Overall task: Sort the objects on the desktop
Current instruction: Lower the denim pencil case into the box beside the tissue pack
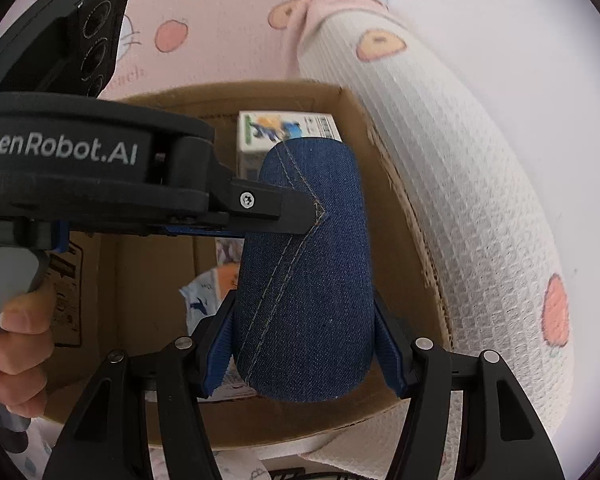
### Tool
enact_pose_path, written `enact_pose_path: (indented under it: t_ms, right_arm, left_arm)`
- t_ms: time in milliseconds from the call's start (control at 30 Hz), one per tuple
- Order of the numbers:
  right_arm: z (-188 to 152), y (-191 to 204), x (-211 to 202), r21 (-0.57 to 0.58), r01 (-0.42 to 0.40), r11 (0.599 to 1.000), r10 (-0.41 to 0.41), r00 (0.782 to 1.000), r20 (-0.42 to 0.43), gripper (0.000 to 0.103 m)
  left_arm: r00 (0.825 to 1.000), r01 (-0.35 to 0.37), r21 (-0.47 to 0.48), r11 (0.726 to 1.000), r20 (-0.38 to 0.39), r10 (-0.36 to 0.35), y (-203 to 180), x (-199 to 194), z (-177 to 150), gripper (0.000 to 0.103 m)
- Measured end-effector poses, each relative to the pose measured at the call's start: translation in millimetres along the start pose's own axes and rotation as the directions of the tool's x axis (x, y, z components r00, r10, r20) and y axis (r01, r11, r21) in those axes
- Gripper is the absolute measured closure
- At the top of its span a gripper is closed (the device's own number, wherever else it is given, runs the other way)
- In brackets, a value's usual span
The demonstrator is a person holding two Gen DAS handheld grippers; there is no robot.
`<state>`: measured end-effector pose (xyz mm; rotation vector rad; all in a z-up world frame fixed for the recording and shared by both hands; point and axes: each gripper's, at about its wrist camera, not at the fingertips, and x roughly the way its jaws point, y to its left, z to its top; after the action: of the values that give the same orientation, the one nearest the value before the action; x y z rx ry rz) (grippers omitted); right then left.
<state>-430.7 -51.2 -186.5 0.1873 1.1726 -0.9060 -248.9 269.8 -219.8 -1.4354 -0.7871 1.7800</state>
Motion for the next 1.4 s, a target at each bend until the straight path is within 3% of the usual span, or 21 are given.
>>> enact_pose_path:
  t_ms: [233,433,800,1000,1200,1267,1333,1400]
  right_arm:
    - [-0.6,0.6,13.6,-0.085,0.028,0.996,-0.028,1.000,0.001,0.044]
    - [2.2,-4.3,31.7,-0.106,0.010,0.994,-0.019,0.996,-0.083,0.044]
    - [-9.0,-3.3,41.7,-0.195,-0.006,0.981,-0.020,0.991,-0.129,0.042]
    - [-9.7,-1.4,40.2,-0.230,0.002,0.973,-0.033,0.990,-0.135,0.042]
    - [-7.1,-12.6,28.0,-0.185,-0.047,0.982,0.020,0.989,-0.144,0.043]
    - [-5.4,-14.8,18.4,-0.183,-0.073,0.980,0.053,0.992,-0.112,0.046]
    - [-3.3,-16.6,13.0,-0.181,-0.080,0.980,0.062,0.993,-0.103,0.063]
    - [-2.2,-17.3,14.3,-0.179,-0.081,0.981,0.060,0.991,-0.116,0.071]
  left_arm:
    - [1.000,0.013,-0.053,0.999,0.001,-0.013,10.2,5.5,3.0,0.057]
    - [1.000,-0.005,-0.074,0.997,-0.026,0.003,15.8,14.9,1.2,0.061]
    - [0.999,0.030,-0.122,0.992,-0.022,-0.033,25.1,12.8,-5.6,0.062]
    - [0.998,-0.010,-0.136,0.991,-0.063,0.002,30.2,13.6,-13.4,0.062]
    - [0.995,-0.042,-0.128,0.991,-0.098,0.030,35.4,20.2,-25.6,0.081]
    - [0.995,-0.045,-0.127,0.991,-0.092,0.034,35.0,18.7,-28.3,0.081]
    - [0.995,-0.041,-0.131,0.991,-0.091,0.029,36.1,17.4,-30.6,0.081]
    - [0.996,-0.032,-0.135,0.990,-0.091,0.019,37.5,16.0,-33.6,0.082]
